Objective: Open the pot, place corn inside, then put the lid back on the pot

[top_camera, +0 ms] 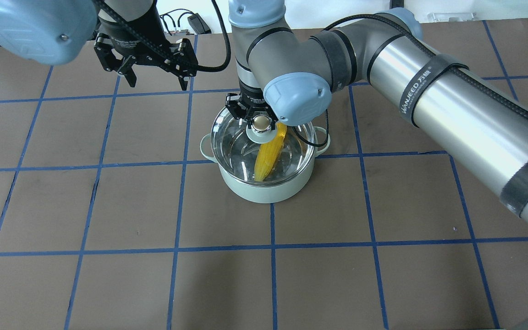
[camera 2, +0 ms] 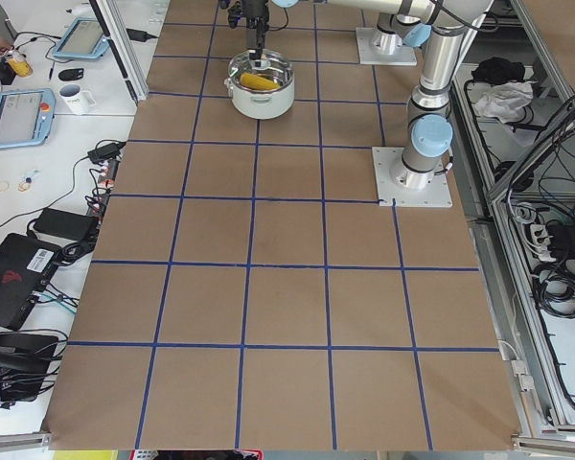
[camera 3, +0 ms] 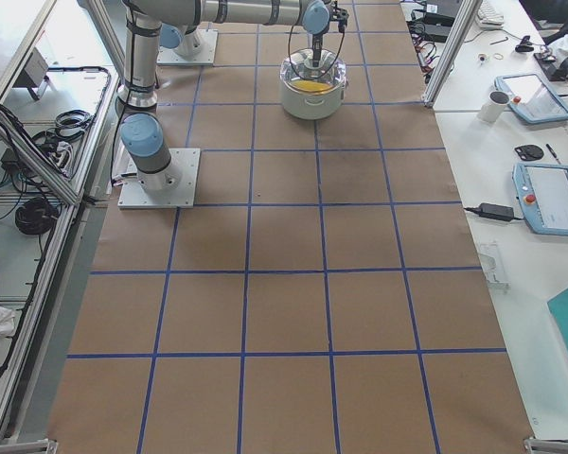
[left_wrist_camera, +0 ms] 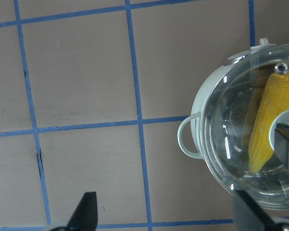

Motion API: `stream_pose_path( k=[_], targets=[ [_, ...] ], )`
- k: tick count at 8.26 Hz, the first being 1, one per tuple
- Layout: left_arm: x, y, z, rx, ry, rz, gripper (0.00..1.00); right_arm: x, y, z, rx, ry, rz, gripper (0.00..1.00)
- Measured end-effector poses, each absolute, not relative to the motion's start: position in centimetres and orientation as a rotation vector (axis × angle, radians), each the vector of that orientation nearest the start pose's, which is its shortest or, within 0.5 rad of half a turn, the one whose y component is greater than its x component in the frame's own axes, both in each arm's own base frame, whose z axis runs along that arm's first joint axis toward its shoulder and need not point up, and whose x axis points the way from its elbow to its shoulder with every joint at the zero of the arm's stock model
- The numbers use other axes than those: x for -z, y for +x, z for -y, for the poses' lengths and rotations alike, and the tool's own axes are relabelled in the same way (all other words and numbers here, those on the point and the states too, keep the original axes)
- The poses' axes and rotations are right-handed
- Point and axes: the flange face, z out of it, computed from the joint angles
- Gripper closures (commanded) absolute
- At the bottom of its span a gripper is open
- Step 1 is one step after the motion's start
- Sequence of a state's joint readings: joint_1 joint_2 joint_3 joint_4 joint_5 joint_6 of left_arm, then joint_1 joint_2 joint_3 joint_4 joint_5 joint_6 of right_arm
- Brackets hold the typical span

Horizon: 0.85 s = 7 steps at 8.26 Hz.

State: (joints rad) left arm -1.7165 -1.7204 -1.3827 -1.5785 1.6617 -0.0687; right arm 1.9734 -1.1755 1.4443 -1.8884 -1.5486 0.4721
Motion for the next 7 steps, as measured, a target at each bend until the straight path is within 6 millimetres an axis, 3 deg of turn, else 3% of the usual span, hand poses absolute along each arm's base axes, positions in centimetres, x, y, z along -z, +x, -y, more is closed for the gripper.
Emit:
stream_pose_path(
  k=[3, 5, 7],
  targets=[
    [-50.6, -14.6, 54.9, 0.055, -0.018, -3.077, 0.00, -35.4, 37.4, 54.4, 0.051, 0.103, -3.102, 1.00],
    [-50.5, -12.8, 55.2, 0.049, -0.055, -3.080, 0.00, -35.2, 37.4, 54.4, 0.047, 0.105, -3.104, 1.00],
    [-50.5, -12.3, 55.2, 0.049, -0.062, -3.081, 0.00, -35.1, 37.3, 54.3, 0.044, 0.106, -3.106, 1.00]
  ],
)
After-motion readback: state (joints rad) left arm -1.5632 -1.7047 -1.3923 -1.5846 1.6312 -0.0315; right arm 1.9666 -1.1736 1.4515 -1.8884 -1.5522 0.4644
